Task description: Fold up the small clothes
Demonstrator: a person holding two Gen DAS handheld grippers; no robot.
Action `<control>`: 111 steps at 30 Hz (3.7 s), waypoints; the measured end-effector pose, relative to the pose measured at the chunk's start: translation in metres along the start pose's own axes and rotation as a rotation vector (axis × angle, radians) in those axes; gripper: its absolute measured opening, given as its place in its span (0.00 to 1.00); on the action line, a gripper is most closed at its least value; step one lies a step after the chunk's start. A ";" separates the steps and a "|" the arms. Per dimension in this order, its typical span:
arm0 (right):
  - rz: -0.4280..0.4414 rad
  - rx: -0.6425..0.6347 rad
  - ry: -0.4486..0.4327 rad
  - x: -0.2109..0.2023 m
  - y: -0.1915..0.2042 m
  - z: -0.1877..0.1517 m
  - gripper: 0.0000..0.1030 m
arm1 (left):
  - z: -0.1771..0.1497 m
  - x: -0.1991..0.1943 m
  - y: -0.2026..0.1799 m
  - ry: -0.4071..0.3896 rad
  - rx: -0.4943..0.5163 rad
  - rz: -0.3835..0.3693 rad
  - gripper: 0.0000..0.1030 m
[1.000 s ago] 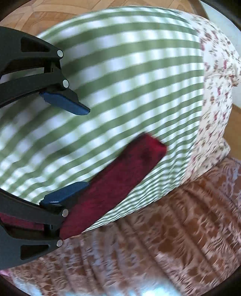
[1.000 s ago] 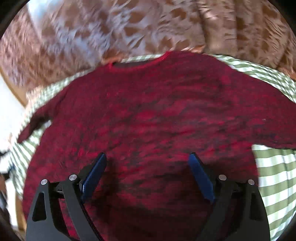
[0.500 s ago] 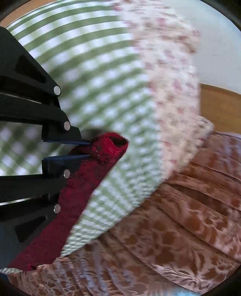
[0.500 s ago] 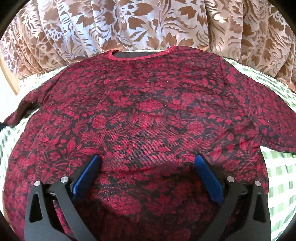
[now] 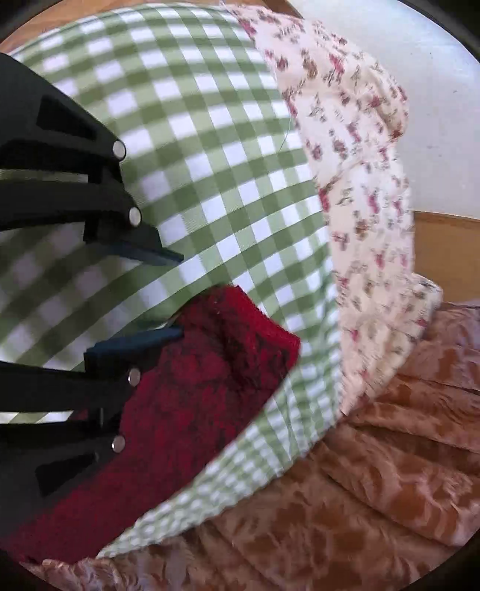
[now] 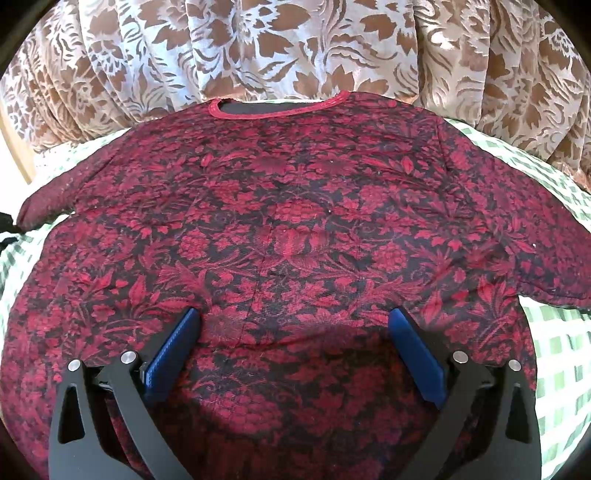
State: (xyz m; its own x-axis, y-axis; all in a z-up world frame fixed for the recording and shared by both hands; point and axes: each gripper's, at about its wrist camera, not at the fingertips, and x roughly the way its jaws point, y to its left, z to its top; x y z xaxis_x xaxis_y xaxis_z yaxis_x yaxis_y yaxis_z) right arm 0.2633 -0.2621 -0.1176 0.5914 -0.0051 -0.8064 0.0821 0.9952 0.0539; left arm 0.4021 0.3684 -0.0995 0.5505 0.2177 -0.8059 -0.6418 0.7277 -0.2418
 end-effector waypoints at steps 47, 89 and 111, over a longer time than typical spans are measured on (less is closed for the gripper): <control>0.044 1.091 -0.255 -0.094 -0.423 -0.051 0.12 | -0.334 -0.166 -0.186 0.151 0.713 -0.449 0.52; 0.308 0.445 -0.089 -0.106 -0.173 -0.016 0.71 | -0.238 -0.085 -0.292 0.353 0.488 -0.677 0.58; -0.028 0.202 -0.073 0.018 -0.094 0.060 0.64 | -0.231 -0.061 -0.281 0.204 0.572 -0.493 0.12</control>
State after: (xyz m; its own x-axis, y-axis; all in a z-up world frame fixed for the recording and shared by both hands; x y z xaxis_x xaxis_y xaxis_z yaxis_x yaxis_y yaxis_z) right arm 0.3148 -0.3618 -0.1019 0.6427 -0.0474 -0.7647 0.2546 0.9546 0.1548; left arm 0.4258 0.0009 -0.1073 0.5561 -0.3011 -0.7747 0.0563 0.9436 -0.3263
